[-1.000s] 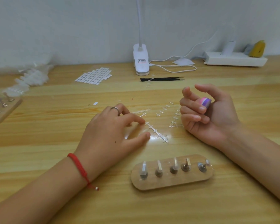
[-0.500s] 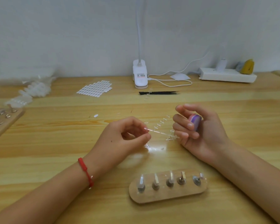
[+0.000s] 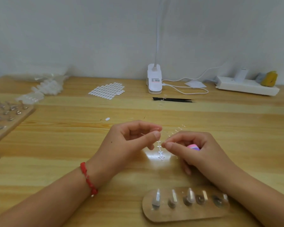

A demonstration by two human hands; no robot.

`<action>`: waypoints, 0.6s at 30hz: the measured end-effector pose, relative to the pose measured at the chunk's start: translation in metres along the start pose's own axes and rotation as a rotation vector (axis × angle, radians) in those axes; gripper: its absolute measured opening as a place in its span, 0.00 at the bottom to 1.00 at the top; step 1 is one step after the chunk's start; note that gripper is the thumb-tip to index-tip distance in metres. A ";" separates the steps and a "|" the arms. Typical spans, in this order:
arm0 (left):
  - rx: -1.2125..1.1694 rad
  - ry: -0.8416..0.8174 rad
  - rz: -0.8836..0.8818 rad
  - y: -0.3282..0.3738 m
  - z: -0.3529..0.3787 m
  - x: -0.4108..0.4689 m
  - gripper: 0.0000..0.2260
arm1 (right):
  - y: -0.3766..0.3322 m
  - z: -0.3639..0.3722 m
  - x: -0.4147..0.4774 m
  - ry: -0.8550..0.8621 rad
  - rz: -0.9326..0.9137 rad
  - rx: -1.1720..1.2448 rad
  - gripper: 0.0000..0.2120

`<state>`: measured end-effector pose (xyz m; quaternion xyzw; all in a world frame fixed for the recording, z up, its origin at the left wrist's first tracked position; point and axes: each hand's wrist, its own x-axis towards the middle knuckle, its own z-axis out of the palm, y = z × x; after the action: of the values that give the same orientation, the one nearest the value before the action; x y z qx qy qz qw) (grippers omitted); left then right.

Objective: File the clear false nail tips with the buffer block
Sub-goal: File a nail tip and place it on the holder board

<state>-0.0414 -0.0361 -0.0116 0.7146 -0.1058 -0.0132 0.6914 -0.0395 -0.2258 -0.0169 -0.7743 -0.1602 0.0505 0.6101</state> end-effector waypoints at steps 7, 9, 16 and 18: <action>-0.059 -0.003 -0.027 0.003 0.002 0.001 0.21 | -0.002 -0.001 0.003 0.028 0.051 0.099 0.15; -0.048 -0.002 -0.029 0.003 0.003 0.000 0.22 | -0.003 -0.001 0.003 0.030 0.058 0.143 0.08; -0.059 0.037 -0.042 0.003 0.002 0.001 0.24 | 0.001 -0.004 0.006 0.100 0.119 0.290 0.06; -0.086 0.031 -0.056 0.004 0.002 0.001 0.24 | 0.000 -0.005 0.006 0.066 0.125 0.305 0.06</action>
<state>-0.0409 -0.0385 -0.0075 0.6869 -0.0744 -0.0260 0.7224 -0.0323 -0.2289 -0.0153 -0.6823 -0.0822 0.0867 0.7213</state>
